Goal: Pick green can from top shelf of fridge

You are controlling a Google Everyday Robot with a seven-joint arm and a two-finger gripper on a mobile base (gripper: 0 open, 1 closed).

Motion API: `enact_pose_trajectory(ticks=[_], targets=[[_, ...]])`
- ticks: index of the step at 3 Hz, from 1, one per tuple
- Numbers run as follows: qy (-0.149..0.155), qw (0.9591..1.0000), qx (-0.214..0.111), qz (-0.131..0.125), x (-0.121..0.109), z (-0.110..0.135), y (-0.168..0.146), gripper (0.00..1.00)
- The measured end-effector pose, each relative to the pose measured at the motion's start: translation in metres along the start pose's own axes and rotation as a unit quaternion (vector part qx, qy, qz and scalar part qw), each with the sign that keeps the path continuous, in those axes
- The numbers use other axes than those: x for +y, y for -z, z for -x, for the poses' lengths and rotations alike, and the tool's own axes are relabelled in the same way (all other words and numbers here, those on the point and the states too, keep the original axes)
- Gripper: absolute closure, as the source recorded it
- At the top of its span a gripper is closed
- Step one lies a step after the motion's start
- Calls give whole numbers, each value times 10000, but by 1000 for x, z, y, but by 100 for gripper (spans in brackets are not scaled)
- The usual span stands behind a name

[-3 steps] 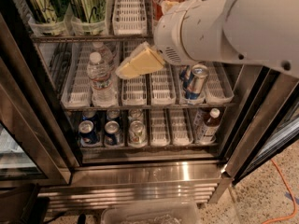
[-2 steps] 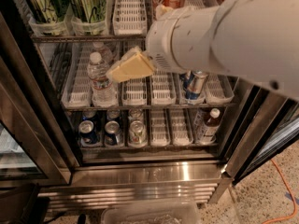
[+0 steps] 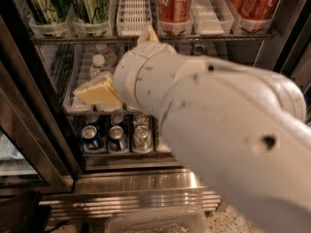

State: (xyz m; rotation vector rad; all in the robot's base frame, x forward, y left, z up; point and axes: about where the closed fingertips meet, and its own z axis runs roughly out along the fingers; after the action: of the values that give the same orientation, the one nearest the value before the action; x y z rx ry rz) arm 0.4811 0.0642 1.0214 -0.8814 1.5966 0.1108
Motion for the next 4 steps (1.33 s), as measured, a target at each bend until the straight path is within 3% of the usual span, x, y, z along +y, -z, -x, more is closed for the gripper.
enact_pose_trajectory(ticks=[1, 2, 4], targets=[[-385, 9984, -60, -400, 11, 6, 15, 0], [-823, 9935, -286, -736, 1, 20, 18, 0], [-888, 9914, -422, -866, 3, 27, 19, 0]])
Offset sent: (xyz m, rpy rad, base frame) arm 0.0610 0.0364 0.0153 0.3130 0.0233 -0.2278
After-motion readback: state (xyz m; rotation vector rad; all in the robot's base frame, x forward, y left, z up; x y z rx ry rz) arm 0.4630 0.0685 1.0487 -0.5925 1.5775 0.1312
